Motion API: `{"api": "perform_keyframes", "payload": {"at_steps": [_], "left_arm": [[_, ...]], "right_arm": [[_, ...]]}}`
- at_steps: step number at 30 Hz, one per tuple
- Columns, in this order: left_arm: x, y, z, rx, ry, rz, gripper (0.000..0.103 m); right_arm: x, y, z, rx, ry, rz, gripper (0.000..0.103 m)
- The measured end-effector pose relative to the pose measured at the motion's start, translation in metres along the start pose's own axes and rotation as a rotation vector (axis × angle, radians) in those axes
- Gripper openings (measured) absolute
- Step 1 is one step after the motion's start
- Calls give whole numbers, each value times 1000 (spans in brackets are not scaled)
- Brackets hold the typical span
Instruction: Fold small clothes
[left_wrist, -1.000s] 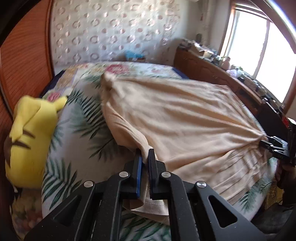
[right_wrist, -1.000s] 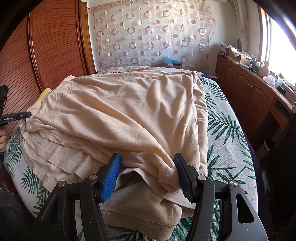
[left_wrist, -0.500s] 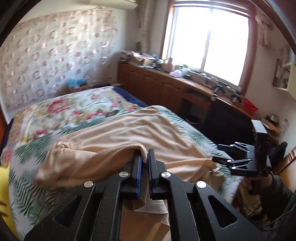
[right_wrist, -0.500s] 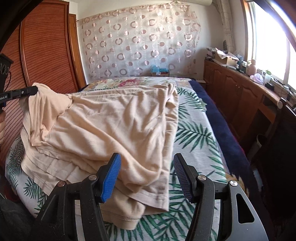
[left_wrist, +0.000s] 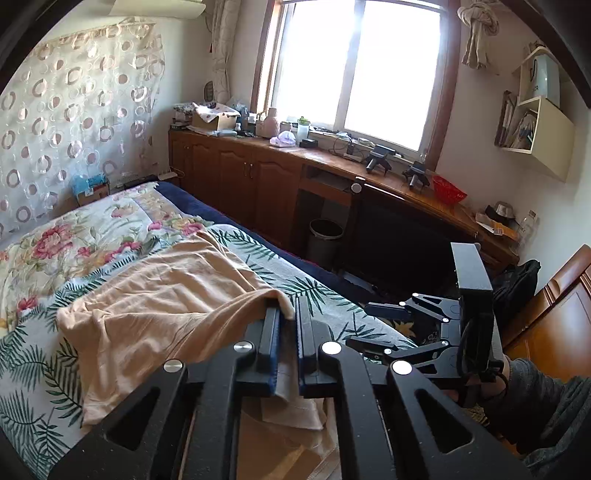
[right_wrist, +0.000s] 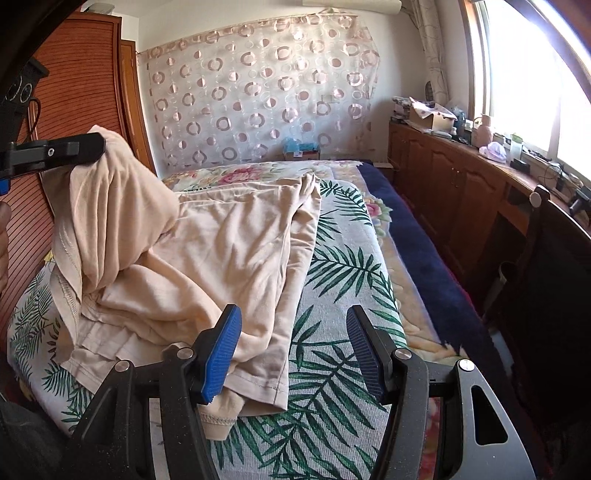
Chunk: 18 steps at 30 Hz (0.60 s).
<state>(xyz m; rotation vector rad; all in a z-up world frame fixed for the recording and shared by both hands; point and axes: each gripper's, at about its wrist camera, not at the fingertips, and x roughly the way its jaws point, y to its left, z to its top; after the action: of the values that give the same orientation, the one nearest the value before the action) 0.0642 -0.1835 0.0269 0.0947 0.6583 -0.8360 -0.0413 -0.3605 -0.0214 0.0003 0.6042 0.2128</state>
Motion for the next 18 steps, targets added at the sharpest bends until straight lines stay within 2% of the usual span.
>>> {"api": "perform_keyframes", "payload": {"at_steps": [2, 3, 4, 7, 10, 18], "left_arm": [[2, 1, -1, -5, 18, -20, 30], [0, 2, -2, -2, 18, -3, 48], [0, 3, -3, 1, 11, 18, 53], [-7, 13, -6, -8, -4, 59, 61], [-20, 28, -14, -28, -24, 131, 70], [-60, 89, -55, -118, -33, 315, 71]], "right_arm": [[1, 2, 0, 1, 2, 0, 61], [2, 2, 0, 2, 2, -1, 61], [1, 1, 0, 1, 2, -3, 61], [1, 1, 2, -3, 2, -3, 61], [2, 2, 7, -10, -1, 1, 61], [20, 23, 26, -86, -3, 36, 61]]}}
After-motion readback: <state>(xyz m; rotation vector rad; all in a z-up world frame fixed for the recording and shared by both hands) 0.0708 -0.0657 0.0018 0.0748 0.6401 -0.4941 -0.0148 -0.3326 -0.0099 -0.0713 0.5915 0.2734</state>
